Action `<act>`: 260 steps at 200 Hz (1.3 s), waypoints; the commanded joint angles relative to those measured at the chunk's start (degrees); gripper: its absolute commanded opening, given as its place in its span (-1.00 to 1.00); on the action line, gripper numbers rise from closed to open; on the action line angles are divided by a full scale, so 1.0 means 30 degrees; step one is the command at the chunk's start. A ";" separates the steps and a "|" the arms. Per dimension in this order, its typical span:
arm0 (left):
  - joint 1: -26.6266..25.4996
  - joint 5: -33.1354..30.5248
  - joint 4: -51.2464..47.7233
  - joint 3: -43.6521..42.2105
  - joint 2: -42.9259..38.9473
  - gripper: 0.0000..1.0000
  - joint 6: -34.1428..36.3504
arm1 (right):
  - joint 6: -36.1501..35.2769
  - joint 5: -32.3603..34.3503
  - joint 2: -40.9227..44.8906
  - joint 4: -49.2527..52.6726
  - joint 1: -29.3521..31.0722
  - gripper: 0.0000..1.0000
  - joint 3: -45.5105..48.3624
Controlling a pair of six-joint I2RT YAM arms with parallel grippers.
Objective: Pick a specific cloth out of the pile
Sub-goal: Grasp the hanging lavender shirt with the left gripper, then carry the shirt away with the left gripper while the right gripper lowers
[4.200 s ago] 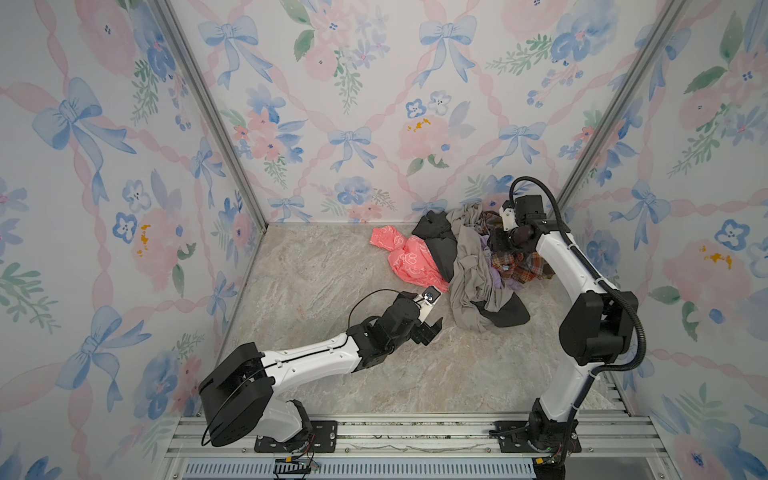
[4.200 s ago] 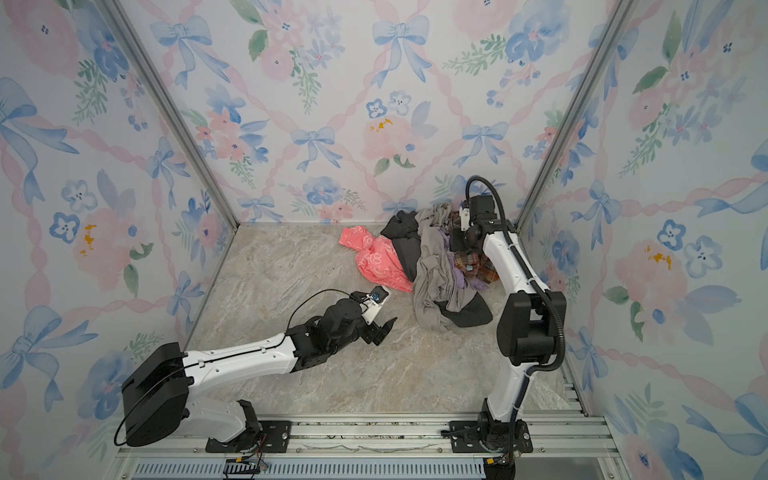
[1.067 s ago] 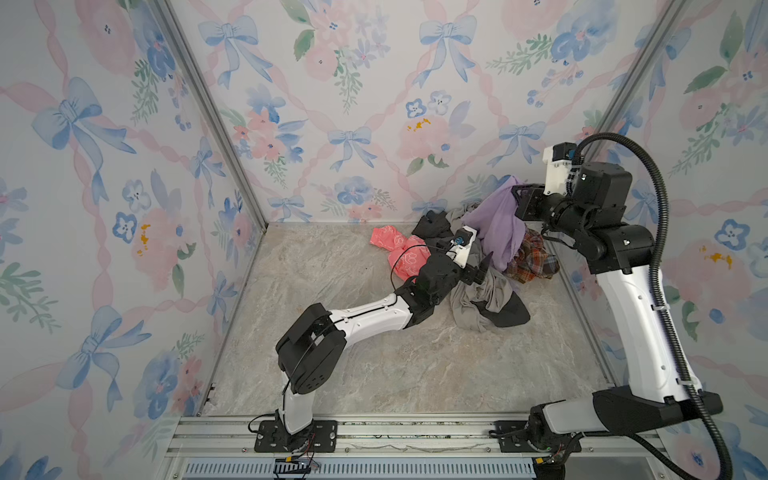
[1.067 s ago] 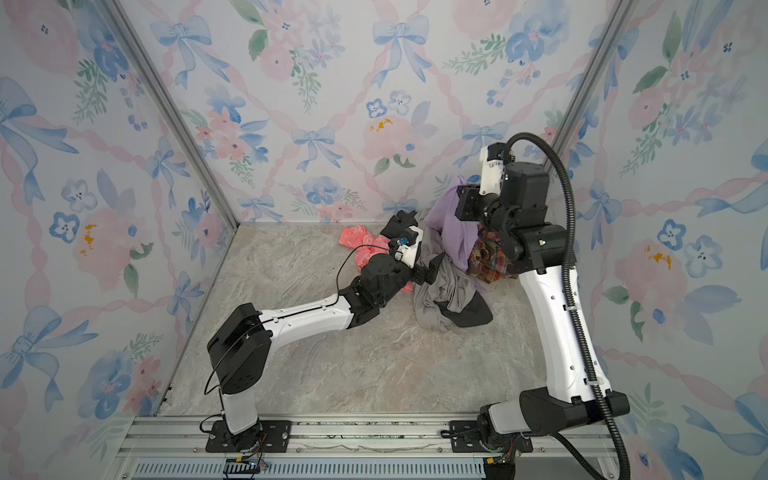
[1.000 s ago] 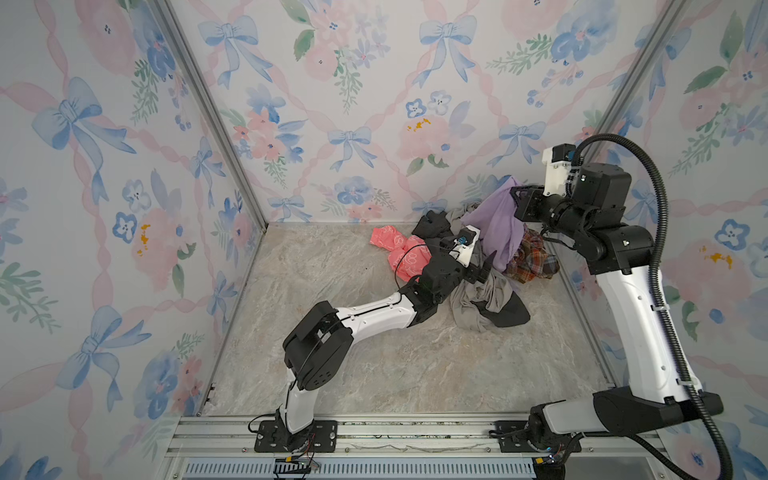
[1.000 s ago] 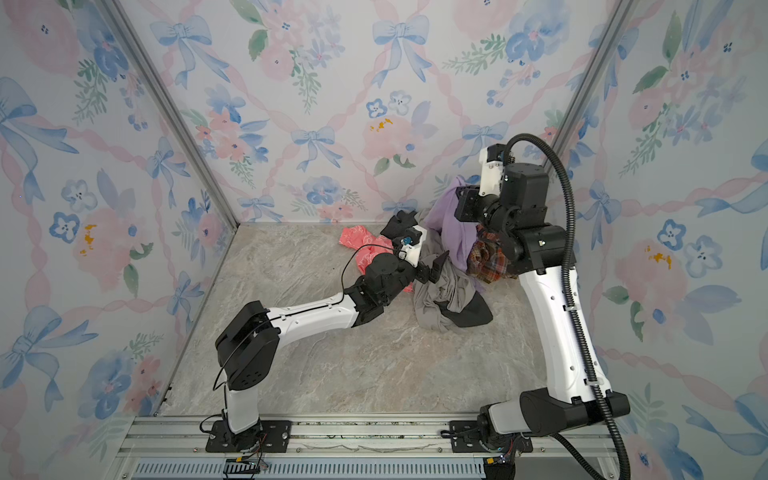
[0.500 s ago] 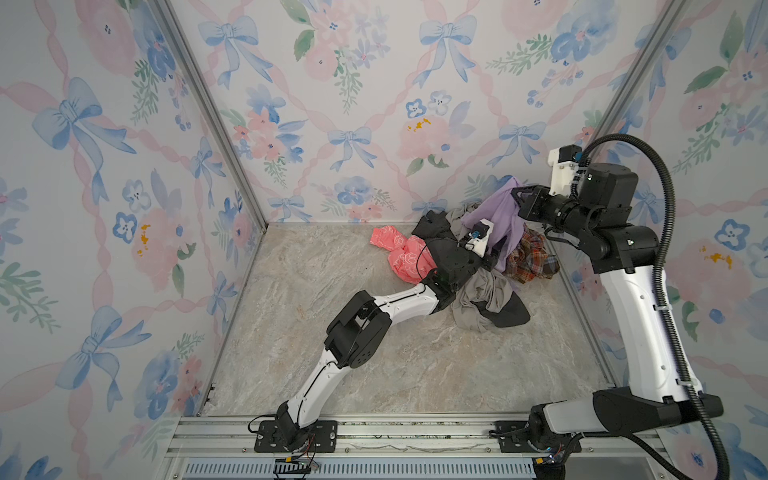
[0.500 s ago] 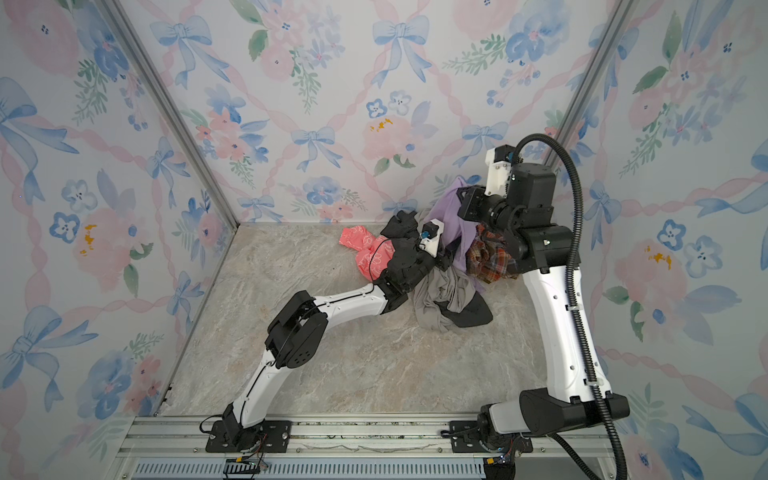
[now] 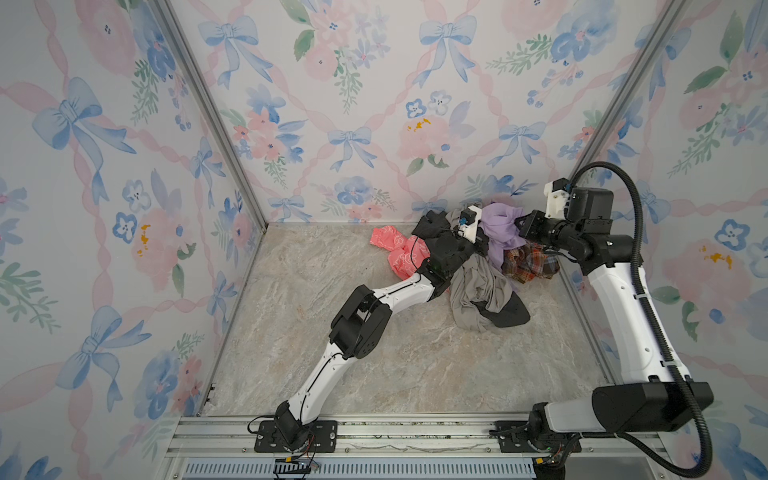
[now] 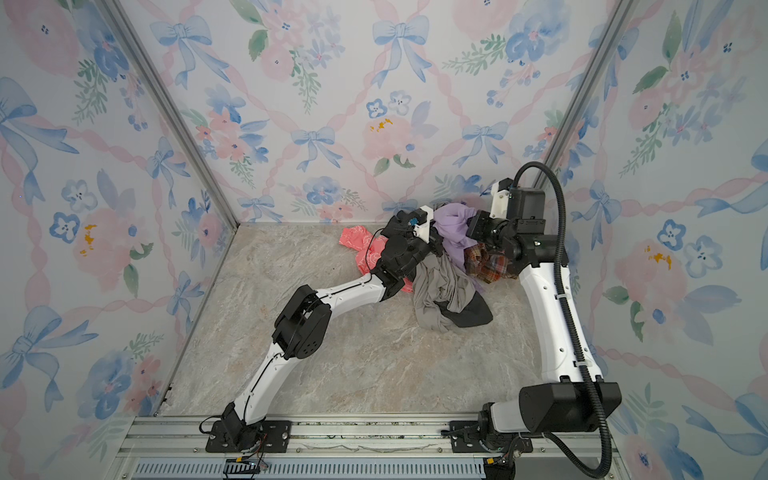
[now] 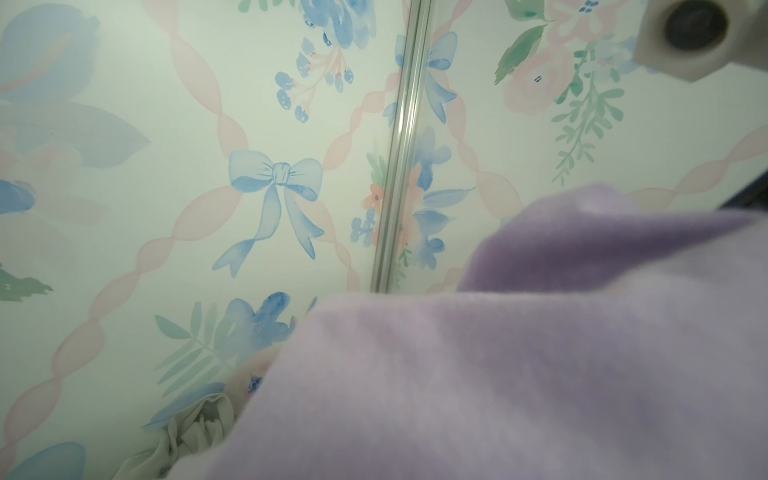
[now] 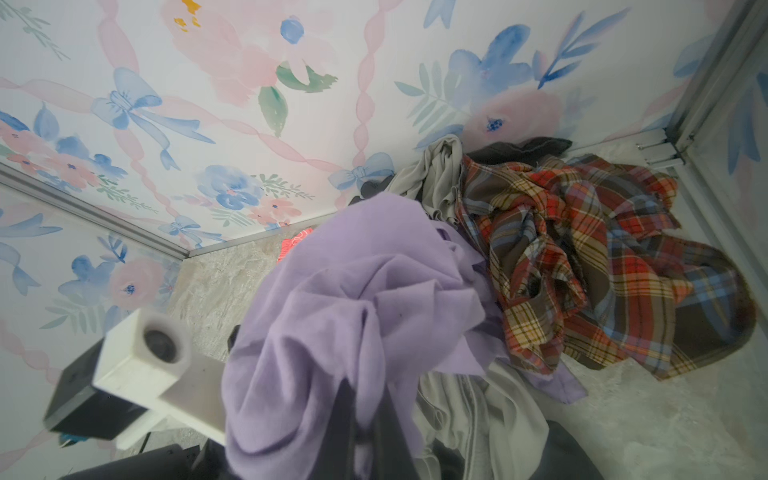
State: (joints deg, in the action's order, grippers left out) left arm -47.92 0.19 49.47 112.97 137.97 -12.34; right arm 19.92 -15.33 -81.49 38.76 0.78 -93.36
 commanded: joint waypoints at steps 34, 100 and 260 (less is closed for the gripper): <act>0.0080 0.1907 -0.0472 0.2571 -0.1143 -1.00 -0.0742 | -0.0631 0.0636 0.1104 -0.1021 -0.0377 -0.02 0.2089; 0.0011 0.3336 -0.3033 0.5387 -0.1847 -1.00 -0.0759 | -0.1131 0.1265 0.4213 -0.1642 -0.0615 0.59 0.5870; 0.1815 0.3869 -0.8354 0.8370 -0.6376 -1.00 0.1044 | -0.2039 0.1438 0.5895 -0.2923 0.0479 0.85 0.8967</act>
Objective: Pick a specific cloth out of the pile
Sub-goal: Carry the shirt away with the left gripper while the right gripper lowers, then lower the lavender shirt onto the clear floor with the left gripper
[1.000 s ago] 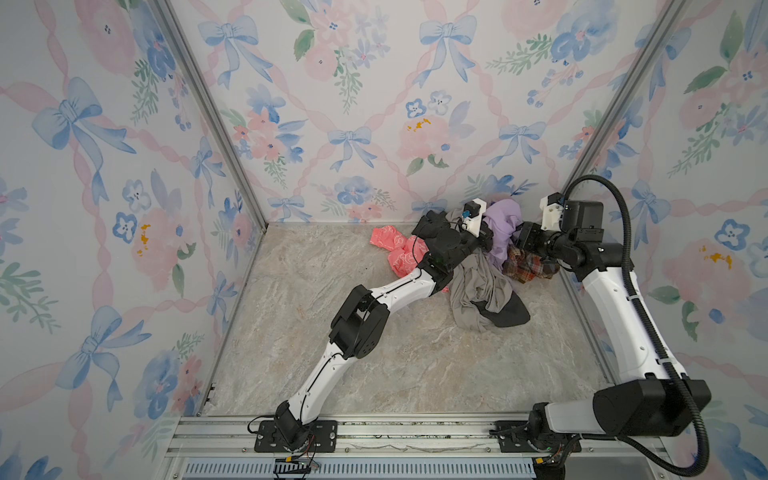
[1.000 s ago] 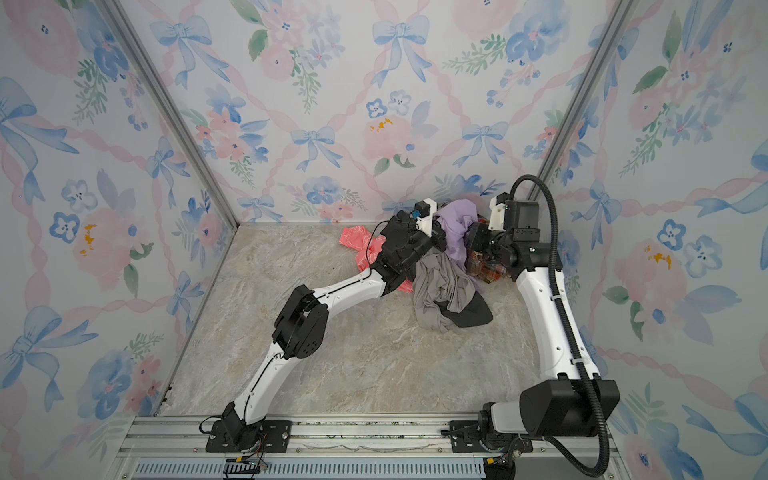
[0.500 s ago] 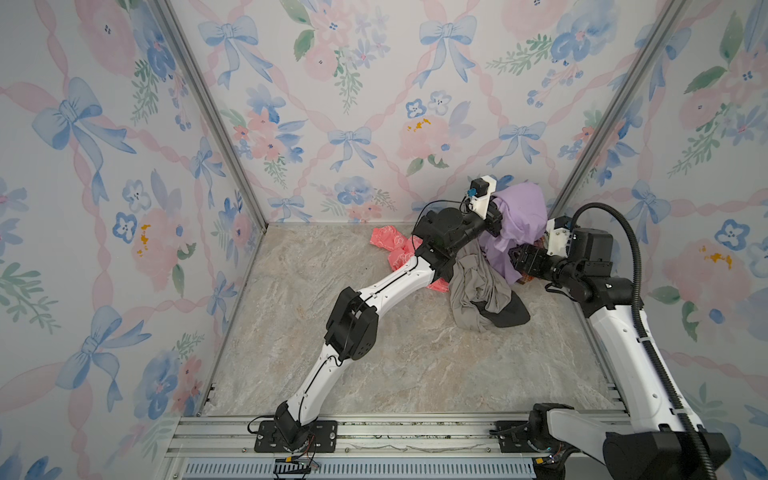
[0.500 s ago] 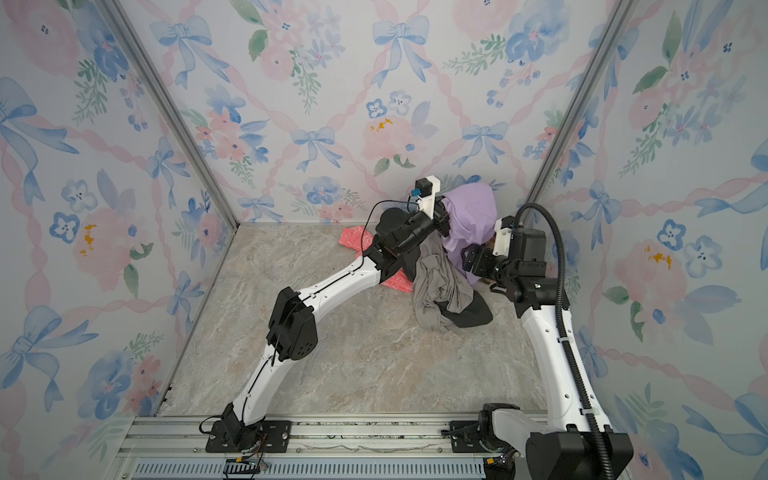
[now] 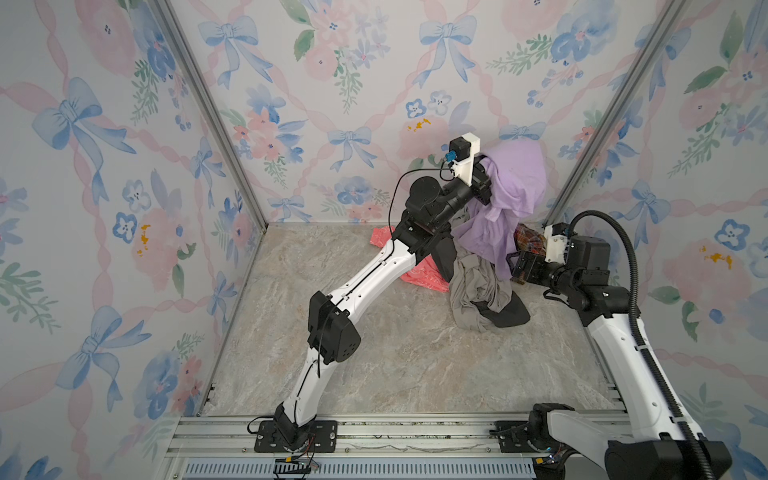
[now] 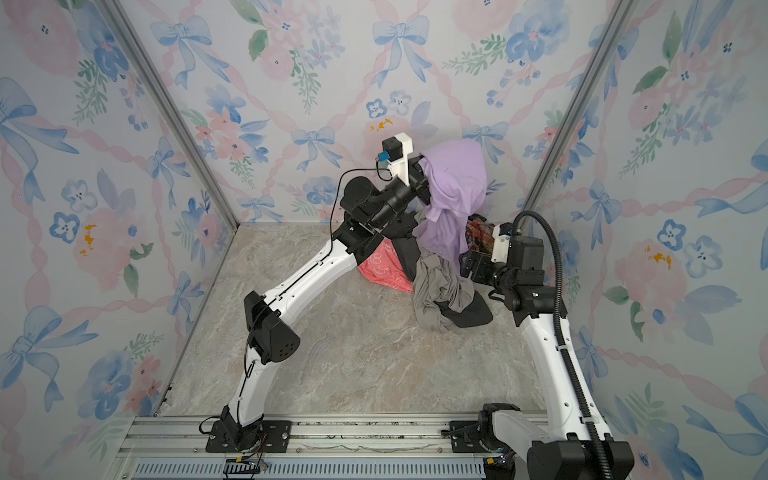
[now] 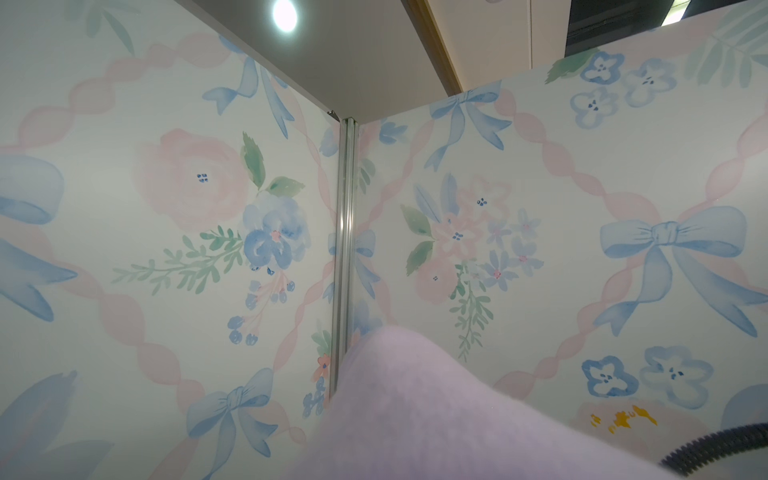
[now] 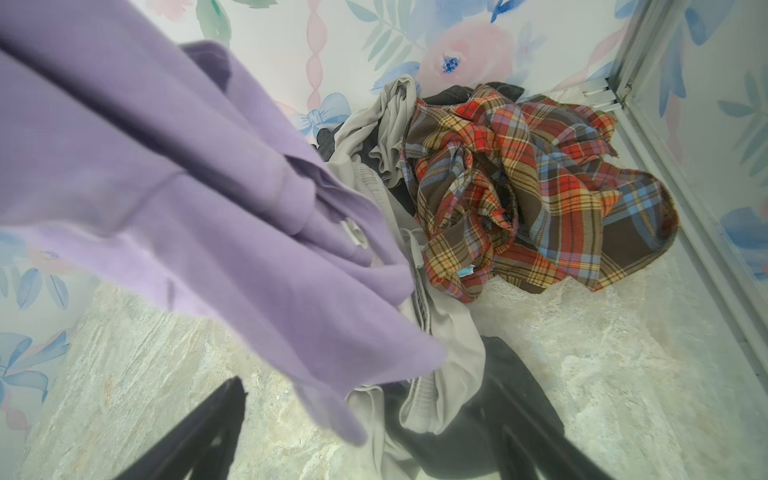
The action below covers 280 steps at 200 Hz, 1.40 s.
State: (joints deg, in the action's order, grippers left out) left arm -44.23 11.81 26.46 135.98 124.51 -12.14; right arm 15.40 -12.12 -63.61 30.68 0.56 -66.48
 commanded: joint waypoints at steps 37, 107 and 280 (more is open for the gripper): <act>0.1994 0.0364 -0.3864 0.0540 -0.3525 -1.00 0.1482 | -0.0924 0.1209 -0.0107 -0.0299 0.2067 0.86 -0.0072; 0.5492 0.0283 -0.4908 -0.7039 -0.8703 -1.00 0.0777 | -0.1958 0.2605 -0.1314 -0.1258 0.6271 0.87 -0.0154; 1.6589 -0.0235 -0.4089 -1.7602 -1.3440 -1.00 -0.2398 | -0.2062 0.3572 -0.4714 -0.3266 1.0623 0.88 -0.0919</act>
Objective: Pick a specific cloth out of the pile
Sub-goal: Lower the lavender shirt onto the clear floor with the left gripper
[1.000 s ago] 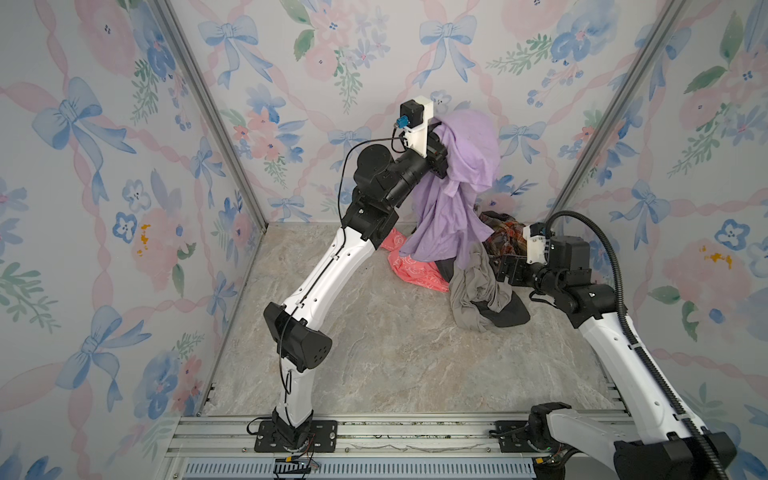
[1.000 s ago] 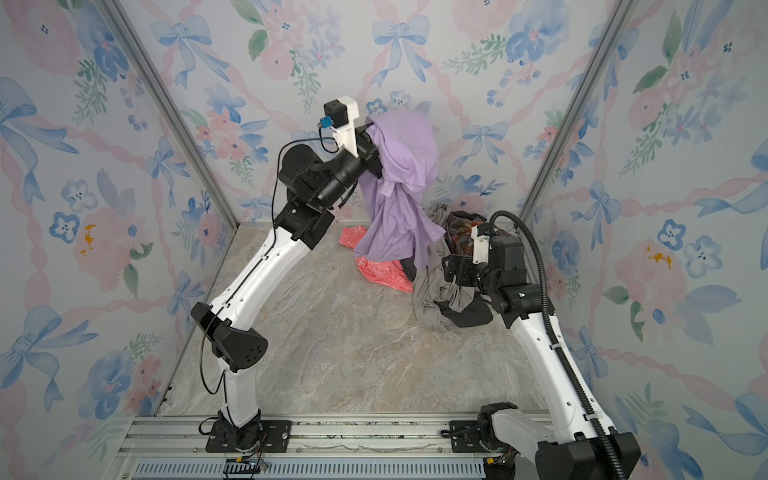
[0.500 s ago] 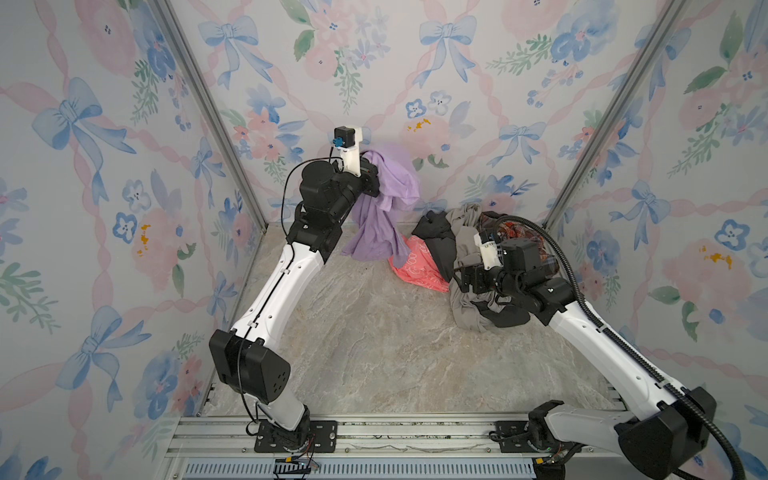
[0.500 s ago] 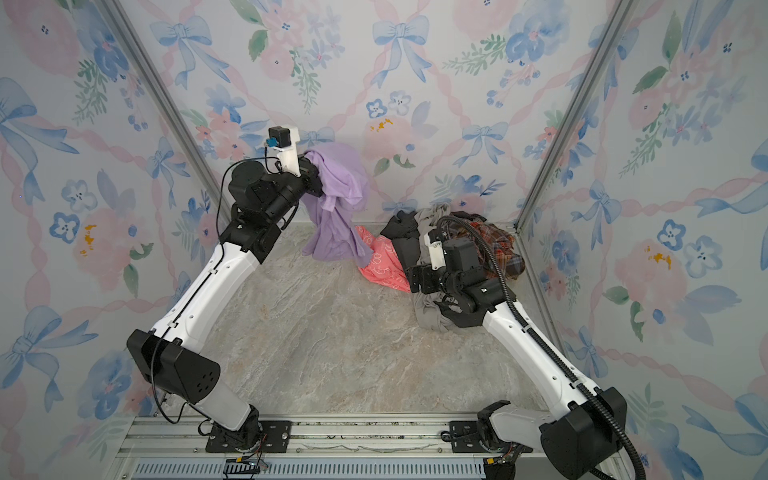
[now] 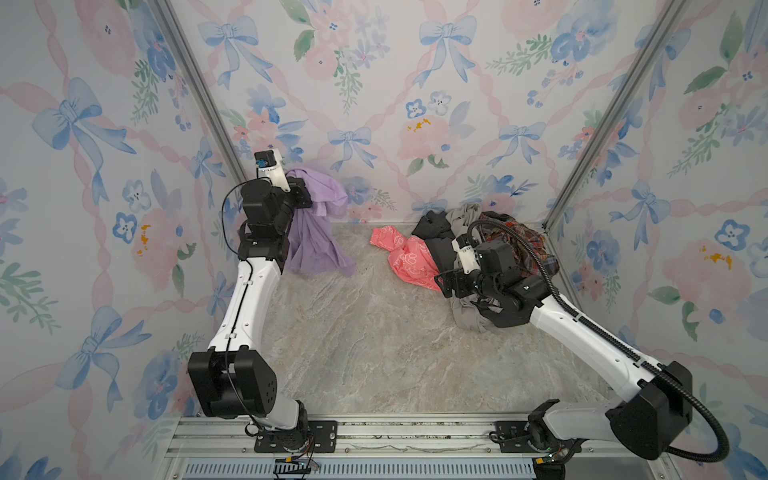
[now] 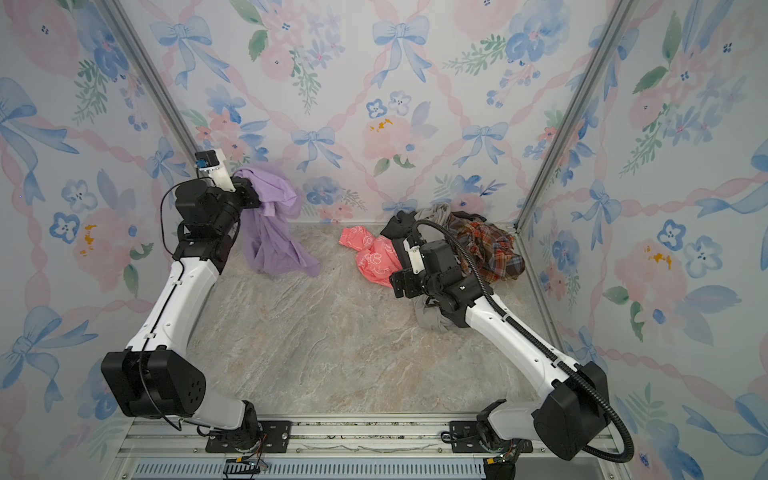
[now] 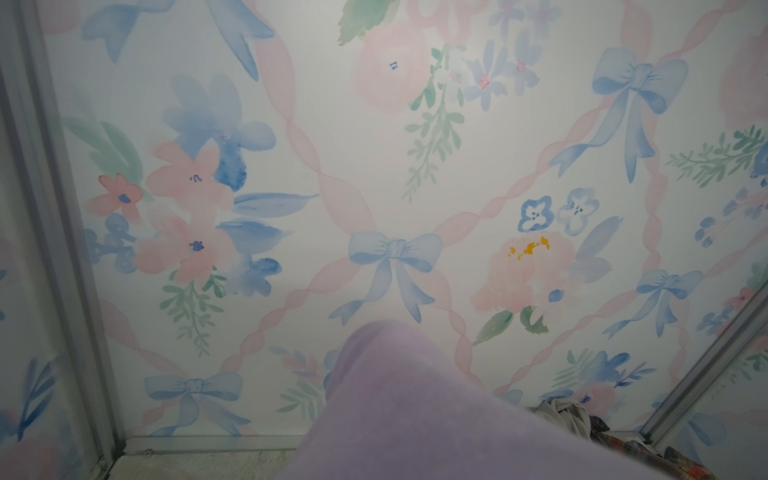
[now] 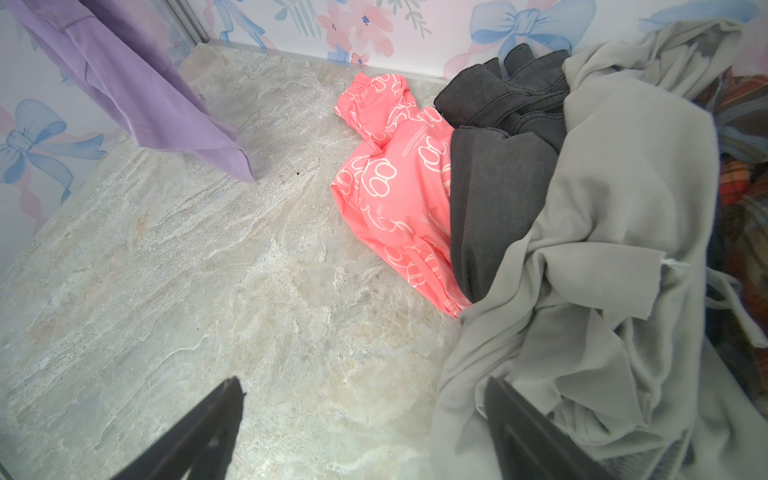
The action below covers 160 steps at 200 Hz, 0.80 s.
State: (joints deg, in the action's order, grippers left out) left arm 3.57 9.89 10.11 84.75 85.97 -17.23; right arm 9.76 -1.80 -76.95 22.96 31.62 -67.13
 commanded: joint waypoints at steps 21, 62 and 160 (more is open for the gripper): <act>0.0743 -0.0169 0.1256 -0.1353 -0.0571 -1.00 -0.0438 | -0.0251 0.0129 -0.0425 -0.0790 0.0531 0.87 -0.0838; 0.0713 -0.2855 0.2117 -0.6177 -0.1624 -1.00 -0.2212 | -0.0210 0.0089 -0.0009 -0.1273 0.0667 0.88 -0.0084; 0.0751 -0.7073 0.0141 -1.2381 -0.0209 -1.00 -0.3595 | 0.0714 -0.0130 0.1111 -0.3294 0.0678 0.88 0.2724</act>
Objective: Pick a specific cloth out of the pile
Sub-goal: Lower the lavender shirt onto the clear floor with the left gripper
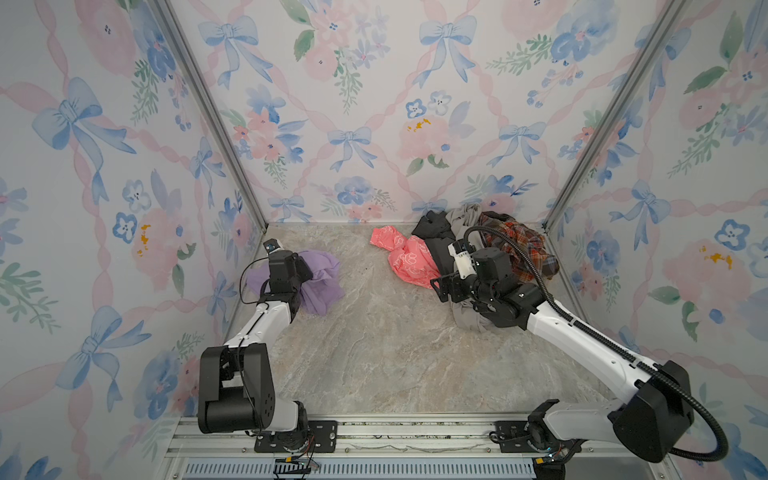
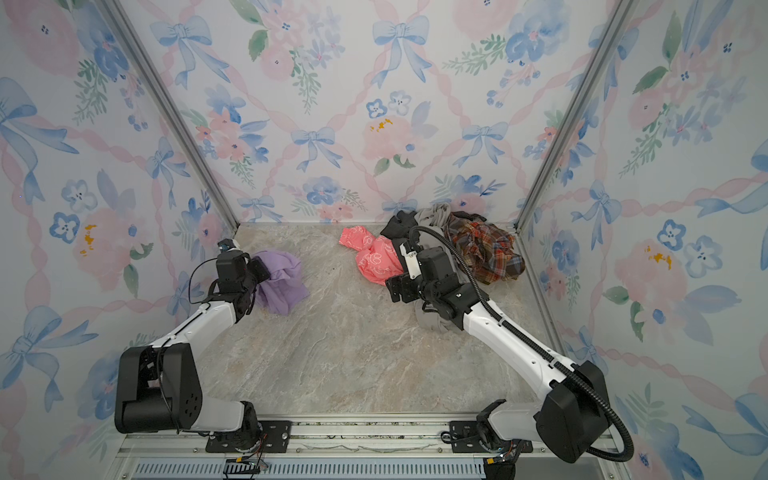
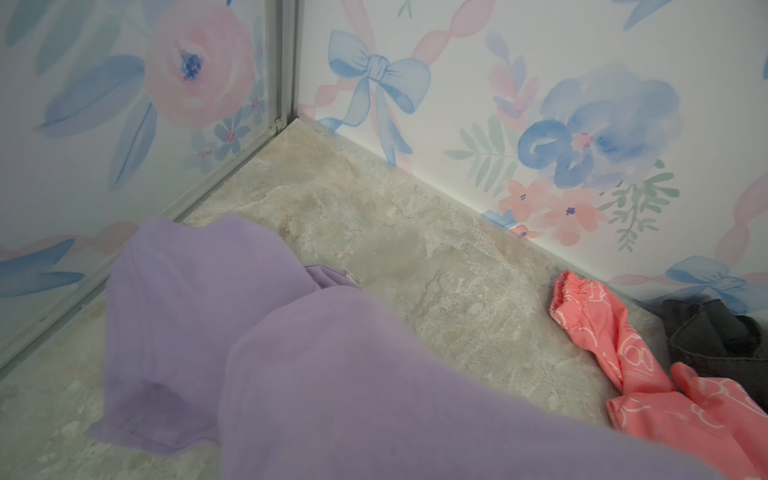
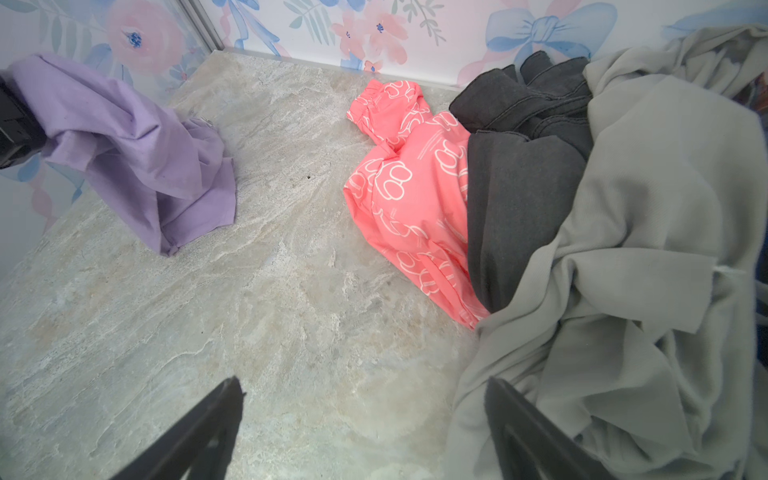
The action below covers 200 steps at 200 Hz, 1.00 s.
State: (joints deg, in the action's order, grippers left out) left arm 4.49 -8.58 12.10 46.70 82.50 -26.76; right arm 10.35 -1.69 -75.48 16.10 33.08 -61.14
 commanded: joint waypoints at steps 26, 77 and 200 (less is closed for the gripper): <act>0.0497 -0.0876 -0.1648 0.1577 0.2657 -1.00 0.0340 | 0.0458 -0.0150 0.0815 -0.0931 0.0209 0.88 0.1053; 0.0641 -0.0857 -0.4906 0.4514 0.6371 -1.00 0.2206 | -0.0079 -0.0482 0.1020 -0.0970 0.0429 0.88 0.1111; 0.0671 -0.0999 -0.8368 0.8401 1.1804 -1.00 0.3444 | -0.0140 -0.0338 -0.0289 -0.1101 -0.0009 0.88 0.0829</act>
State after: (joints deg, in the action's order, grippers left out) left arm 6.09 -13.08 -6.57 71.53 113.34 -16.91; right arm 10.00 -2.92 -74.72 12.99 33.69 -57.84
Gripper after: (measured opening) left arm 0.049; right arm 0.940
